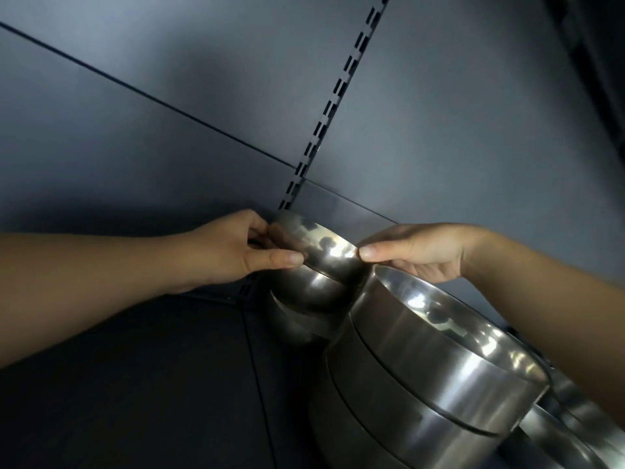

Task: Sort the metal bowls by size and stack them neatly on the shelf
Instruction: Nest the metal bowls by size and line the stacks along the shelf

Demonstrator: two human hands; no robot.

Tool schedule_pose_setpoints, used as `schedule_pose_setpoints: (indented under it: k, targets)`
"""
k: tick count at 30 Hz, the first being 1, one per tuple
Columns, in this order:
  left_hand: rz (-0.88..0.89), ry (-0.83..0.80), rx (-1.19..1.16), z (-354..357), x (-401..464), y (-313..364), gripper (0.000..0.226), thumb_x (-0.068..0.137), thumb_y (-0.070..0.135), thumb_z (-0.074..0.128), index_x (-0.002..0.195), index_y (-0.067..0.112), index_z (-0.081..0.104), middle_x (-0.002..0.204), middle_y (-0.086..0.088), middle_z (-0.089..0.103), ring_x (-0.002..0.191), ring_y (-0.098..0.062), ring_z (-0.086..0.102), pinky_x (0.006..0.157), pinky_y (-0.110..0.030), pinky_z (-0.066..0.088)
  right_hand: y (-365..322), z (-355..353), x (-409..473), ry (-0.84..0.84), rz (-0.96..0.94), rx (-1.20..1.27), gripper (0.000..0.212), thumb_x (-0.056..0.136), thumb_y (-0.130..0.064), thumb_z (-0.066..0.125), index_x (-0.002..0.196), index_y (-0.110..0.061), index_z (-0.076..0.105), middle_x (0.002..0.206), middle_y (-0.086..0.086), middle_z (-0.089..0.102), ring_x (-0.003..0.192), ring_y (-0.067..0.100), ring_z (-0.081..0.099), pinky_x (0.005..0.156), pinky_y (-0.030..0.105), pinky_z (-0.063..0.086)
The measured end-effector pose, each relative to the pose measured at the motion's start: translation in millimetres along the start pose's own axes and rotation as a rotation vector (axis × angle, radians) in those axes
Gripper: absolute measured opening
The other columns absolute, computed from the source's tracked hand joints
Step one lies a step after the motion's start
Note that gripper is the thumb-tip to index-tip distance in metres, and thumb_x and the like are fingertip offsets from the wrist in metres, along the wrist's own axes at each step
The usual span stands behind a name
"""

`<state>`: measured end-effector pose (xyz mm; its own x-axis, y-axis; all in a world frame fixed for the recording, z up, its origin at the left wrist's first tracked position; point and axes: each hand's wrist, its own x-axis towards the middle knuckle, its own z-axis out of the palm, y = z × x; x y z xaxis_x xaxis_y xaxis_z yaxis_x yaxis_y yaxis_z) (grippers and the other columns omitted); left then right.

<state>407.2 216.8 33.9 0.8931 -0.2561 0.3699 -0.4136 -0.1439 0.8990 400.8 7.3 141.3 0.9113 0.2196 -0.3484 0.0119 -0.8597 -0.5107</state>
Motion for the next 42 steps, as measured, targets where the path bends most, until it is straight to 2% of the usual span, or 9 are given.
schedule_pose_setpoints:
  k: [4,7,9,13,16,20,31,36,42]
  targets:
    - [-0.022,-0.041,0.014,5,1,-11,0.029,0.049,0.056,0.075,0.068,0.034,0.072,0.079,0.009,0.072,0.082,-0.001,0.063,0.084,-0.02,0.046,-3,9,-2,0.05,0.086,-0.064,0.023,0.077,-0.045,0.056,0.084,-0.024,0.056,0.134,0.006,0.054,0.117,0.016,0.049,0.096,0.027,0.033]
    - [-0.02,-0.089,0.005,10,1,-21,0.019,0.069,0.033,0.076,0.059,0.047,0.069,0.066,0.017,0.07,0.071,0.008,0.061,0.068,-0.004,0.044,-4,11,2,0.073,0.164,-0.082,0.015,0.085,-0.036,0.049,0.082,-0.023,0.054,0.107,-0.003,0.061,0.106,0.016,0.054,0.086,0.028,0.039]
    - [-0.022,-0.103,-0.012,13,2,-26,0.019,0.072,0.022,0.073,0.056,0.032,0.07,0.064,0.015,0.069,0.067,0.008,0.061,0.062,0.0,0.042,-7,13,3,0.038,0.205,-0.058,0.021,0.077,-0.036,0.056,0.086,-0.016,0.059,0.089,0.0,0.06,0.085,0.015,0.057,0.076,0.026,0.045]
    - [-0.067,-0.155,0.001,14,-1,-19,0.015,0.07,0.035,0.072,0.074,0.028,0.059,0.083,0.009,0.067,0.079,0.002,0.059,0.067,-0.004,0.044,-9,10,6,-0.077,0.249,-0.053,0.072,0.06,-0.038,0.06,0.123,-0.004,0.055,0.108,0.009,0.06,0.094,0.022,0.057,0.08,0.027,0.048]
    - [-0.128,-0.191,-0.026,14,2,-12,0.056,0.057,0.075,0.055,0.079,0.024,0.063,0.073,0.015,0.07,0.077,0.005,0.061,0.065,-0.007,0.043,-7,7,13,-0.132,0.251,-0.06,0.073,0.06,-0.032,0.075,0.125,-0.005,0.054,0.106,0.009,0.059,0.093,0.022,0.058,0.078,0.028,0.05]
    - [-0.207,-0.169,-0.021,21,11,-11,0.104,0.039,0.091,0.046,0.109,0.016,0.066,0.112,-0.007,0.069,0.108,-0.022,0.062,0.099,-0.035,0.045,-3,4,18,-0.213,0.254,0.027,0.056,0.062,-0.04,0.076,0.108,-0.009,0.064,0.096,0.006,0.07,0.086,0.02,0.066,0.076,0.03,0.055]
    - [-0.114,-0.174,-0.087,16,7,-19,0.061,0.05,0.065,0.069,0.088,0.019,0.057,0.083,0.003,0.063,0.078,-0.011,0.058,0.073,-0.026,0.046,-14,3,27,-0.034,0.284,-0.047,0.069,0.061,-0.061,0.05,0.113,-0.016,0.058,0.11,0.0,0.065,0.087,0.01,0.06,0.073,0.025,0.047]
    - [-0.078,-0.213,-0.041,11,6,-23,0.075,0.045,0.051,0.063,0.11,0.014,0.06,0.102,0.0,0.067,0.092,-0.009,0.062,0.075,-0.022,0.05,-11,-2,35,-0.025,0.274,-0.063,0.068,0.057,-0.057,0.057,0.103,-0.008,0.067,0.108,0.011,0.069,0.077,0.016,0.068,0.071,0.027,0.053]
    - [-0.096,-0.22,-0.073,12,5,-29,0.017,0.068,0.038,0.066,0.074,0.026,0.057,0.077,0.014,0.062,0.067,0.005,0.058,0.053,-0.005,0.044,-7,4,44,-0.013,0.302,-0.075,0.063,0.05,-0.057,0.061,0.093,-0.012,0.071,0.097,0.009,0.071,0.075,0.021,0.066,0.072,0.031,0.053]
